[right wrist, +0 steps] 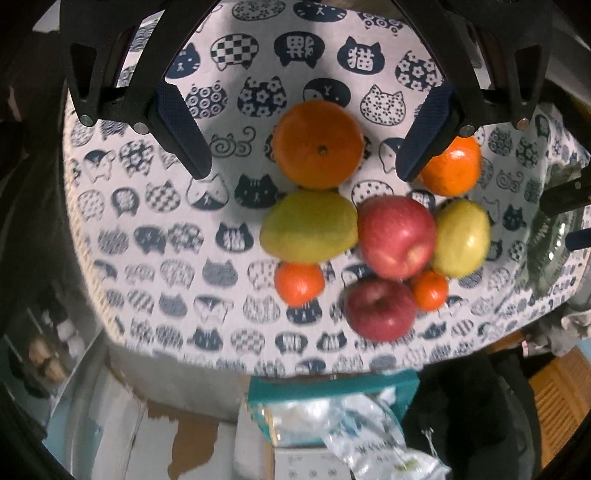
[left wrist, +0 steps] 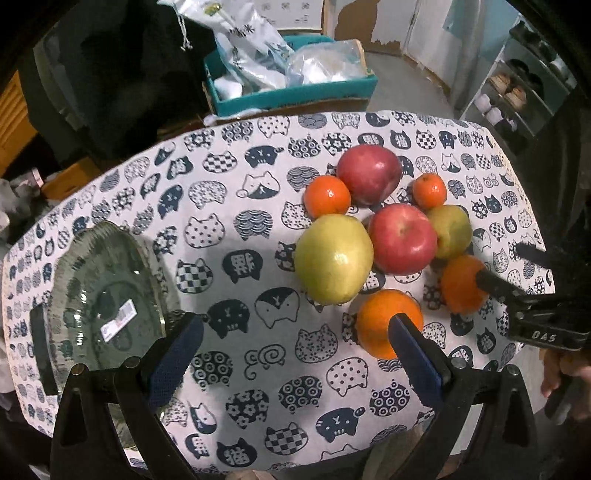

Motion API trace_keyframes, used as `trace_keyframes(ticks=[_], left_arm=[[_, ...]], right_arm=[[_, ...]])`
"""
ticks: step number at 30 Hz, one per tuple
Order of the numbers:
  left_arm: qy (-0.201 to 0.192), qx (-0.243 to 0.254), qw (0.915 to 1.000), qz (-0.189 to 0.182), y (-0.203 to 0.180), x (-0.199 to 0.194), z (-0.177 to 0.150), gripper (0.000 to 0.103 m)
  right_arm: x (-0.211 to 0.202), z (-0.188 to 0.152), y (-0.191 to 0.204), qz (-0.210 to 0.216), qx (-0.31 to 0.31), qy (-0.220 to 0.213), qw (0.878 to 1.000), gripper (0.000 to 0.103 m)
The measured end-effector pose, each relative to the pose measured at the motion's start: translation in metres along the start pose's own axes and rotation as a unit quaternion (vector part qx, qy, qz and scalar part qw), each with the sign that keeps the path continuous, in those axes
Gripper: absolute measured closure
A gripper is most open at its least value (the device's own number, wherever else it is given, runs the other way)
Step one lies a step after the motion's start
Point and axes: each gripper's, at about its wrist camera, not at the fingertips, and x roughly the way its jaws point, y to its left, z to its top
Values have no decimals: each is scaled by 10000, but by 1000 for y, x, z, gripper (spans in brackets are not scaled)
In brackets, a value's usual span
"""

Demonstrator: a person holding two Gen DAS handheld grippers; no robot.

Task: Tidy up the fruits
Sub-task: 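Lower the left tool onto the large yellow-green pear while the right tool lowers onto the large orange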

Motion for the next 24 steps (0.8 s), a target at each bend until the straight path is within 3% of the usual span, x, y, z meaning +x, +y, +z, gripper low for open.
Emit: trace_keyframes(ticks=[6,12,17,24], left_arm=[[123,-20,9999,-26,-2,16,6,1],[206,-140,9996,-124,-1,30,15,1],[313,-195,9991,-205,-2,45,22,1],[517,-133,9983,-225,-10,71,27,1]], right_arm=[[29,-8,3,13,-17,354,9994,4],[52,-14,5,13,-99,566,9983,13],[67,-18,9,268,-166,653,9974,32],[73,-21,15,262,-175,641,9974,33]])
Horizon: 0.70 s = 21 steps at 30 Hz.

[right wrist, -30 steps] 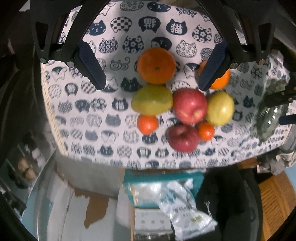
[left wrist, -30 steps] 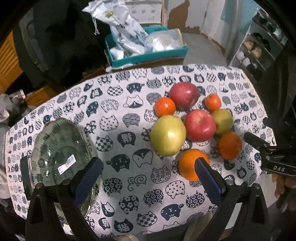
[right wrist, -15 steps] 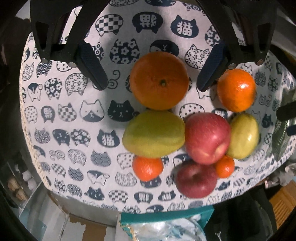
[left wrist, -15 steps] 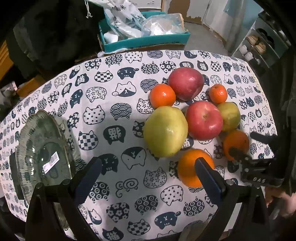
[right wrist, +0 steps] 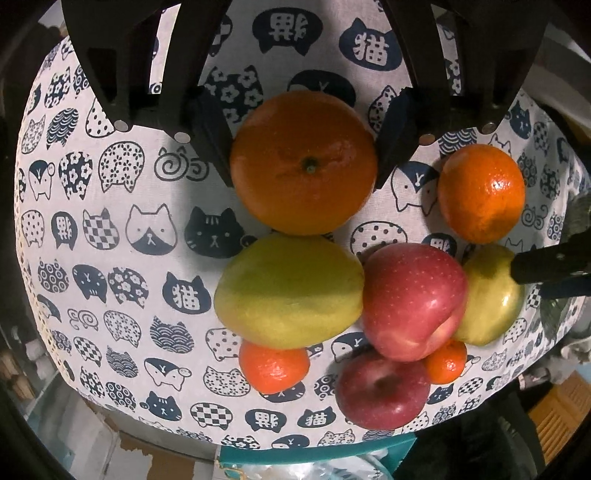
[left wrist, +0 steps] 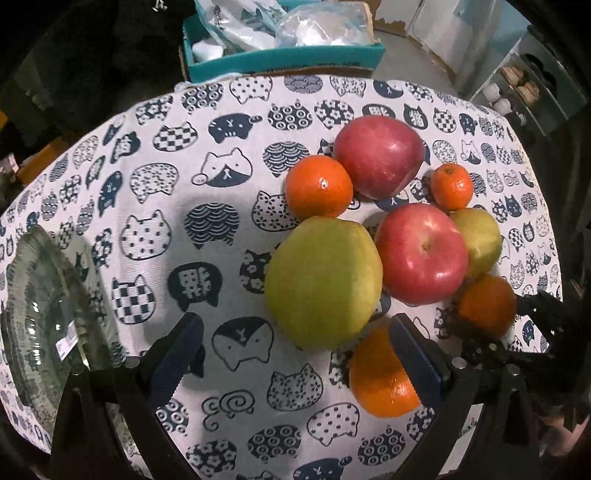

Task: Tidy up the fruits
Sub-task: 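Lower the left tool onto the large yellow-green pear while the right tool lowers onto the large orange, then grasp the pear with the left tool while the right tool grasps the orange, lift both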

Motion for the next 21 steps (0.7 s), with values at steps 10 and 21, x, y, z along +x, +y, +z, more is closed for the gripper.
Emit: trace_keyframes(ticks=[10,21], left_arm=[[128,133,9998,-110,-6,27,10,13],[-83,378,9987,-322,-14,37,14,29]], right_arm=[[-12,0,-20,28,62,1,10000,33],[-26,0,-19,-58,93,-137,9998,33]])
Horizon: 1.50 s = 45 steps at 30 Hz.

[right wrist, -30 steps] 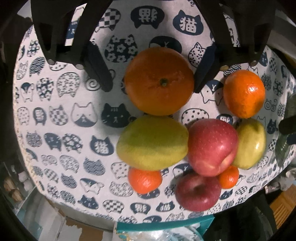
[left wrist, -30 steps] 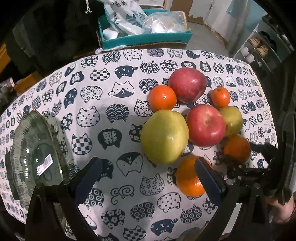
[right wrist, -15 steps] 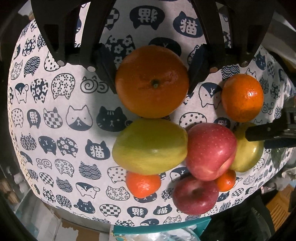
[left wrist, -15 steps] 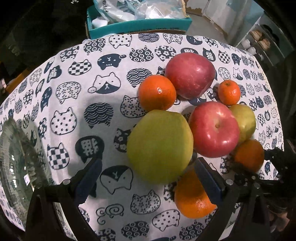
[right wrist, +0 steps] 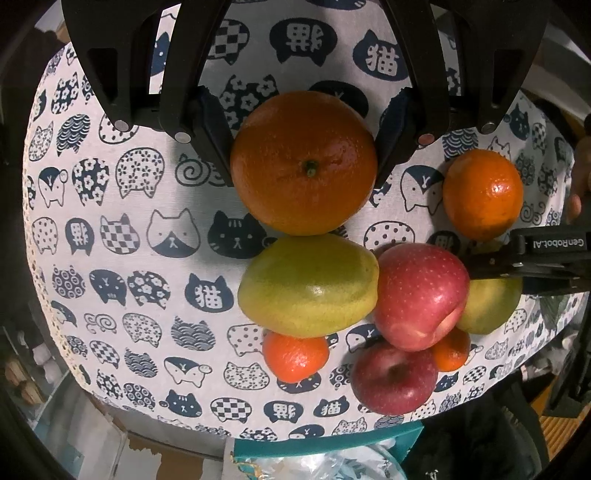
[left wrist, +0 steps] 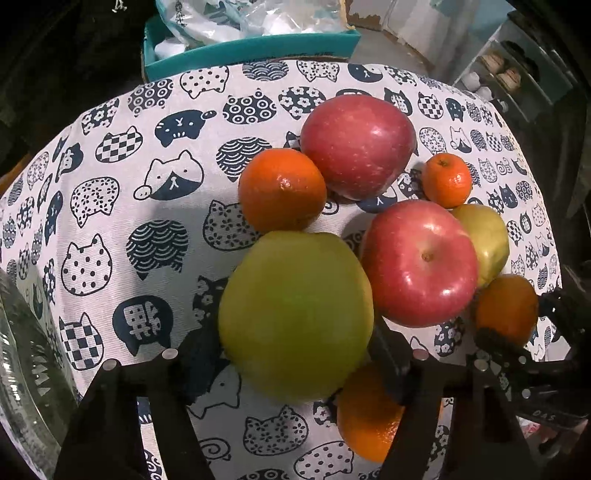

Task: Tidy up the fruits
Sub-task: 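Grasp the pear with the left tool while the right tool grasps the orange, lift both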

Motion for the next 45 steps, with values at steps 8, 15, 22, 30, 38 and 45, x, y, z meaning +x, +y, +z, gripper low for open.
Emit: trace_keyframes(ticks=[8,15,22,30,38,45], left_arm=[[-283,-191,9992,208,3,-19,-25,29],[-542,-296,9979,175,12,-50,-25,29],[-904,-309,9954,116,9,-91,-32,29],[-1376,-235,9902,95,11,-140,-46,29],[-1753,-191,9843,105,19,-178,-60,29],[-2003,-199,9794,130,29,-202,-73,29]], right_arm=[[-30,0,4,-97,-113,-405,9991,33],[-54,2,6,-136,-183,-727,9971,33],[-79,8,28,-106,-342,-1142,9928,33],[-110,26,59,47,-464,-1654,9851,33],[-144,35,87,251,-620,-2058,9763,33],[-160,43,114,399,-789,-2258,9702,33]])
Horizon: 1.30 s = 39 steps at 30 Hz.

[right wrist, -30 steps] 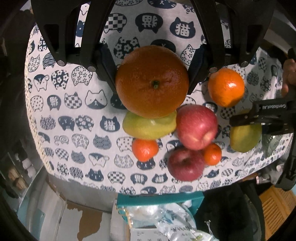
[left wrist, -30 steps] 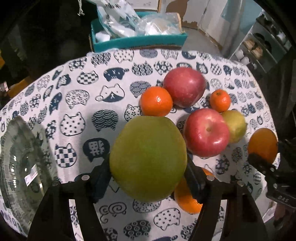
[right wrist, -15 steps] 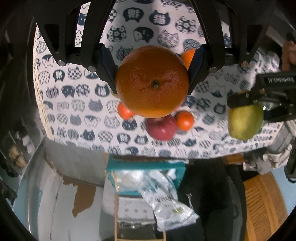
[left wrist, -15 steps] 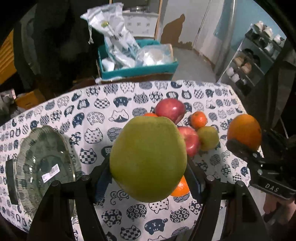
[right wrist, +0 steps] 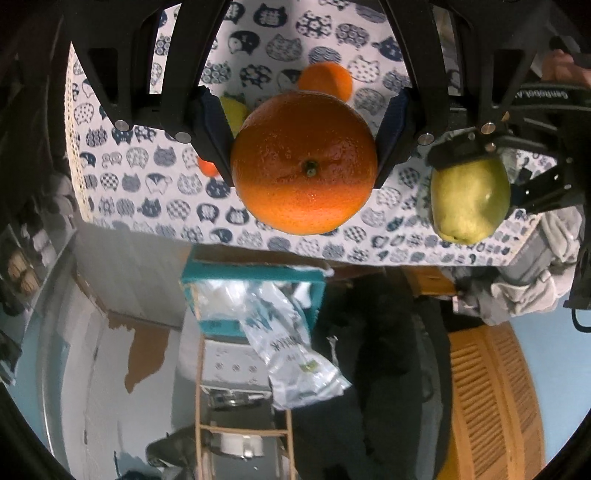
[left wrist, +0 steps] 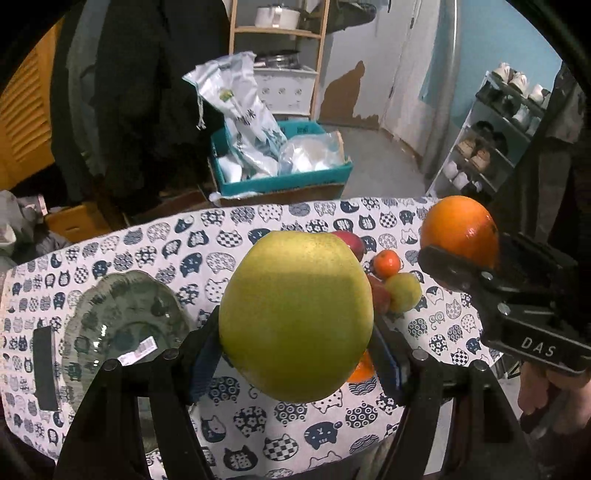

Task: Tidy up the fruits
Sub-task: 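Grasp the pear with the left tool while the right tool grasps the orange, lift both, then carry the pear with the left tool while the right tool carries the orange to the glass bowl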

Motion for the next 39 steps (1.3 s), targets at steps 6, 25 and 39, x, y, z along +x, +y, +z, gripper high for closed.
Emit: trace_keyframes(ticks=[6,25,39], left_arm=[[-99,-186,9998,11,21,-14,-4,29],[-50,-954,9948,351,108,-20,-26,29],[194,-1554,9852,699,175,-10,-59,29]], right_arm=[[0,13,23,140,-128,-64,9998,33],[52,32,103,610,-515,299,9964,33],[98,33,165,954,-838,691,9895,33]])
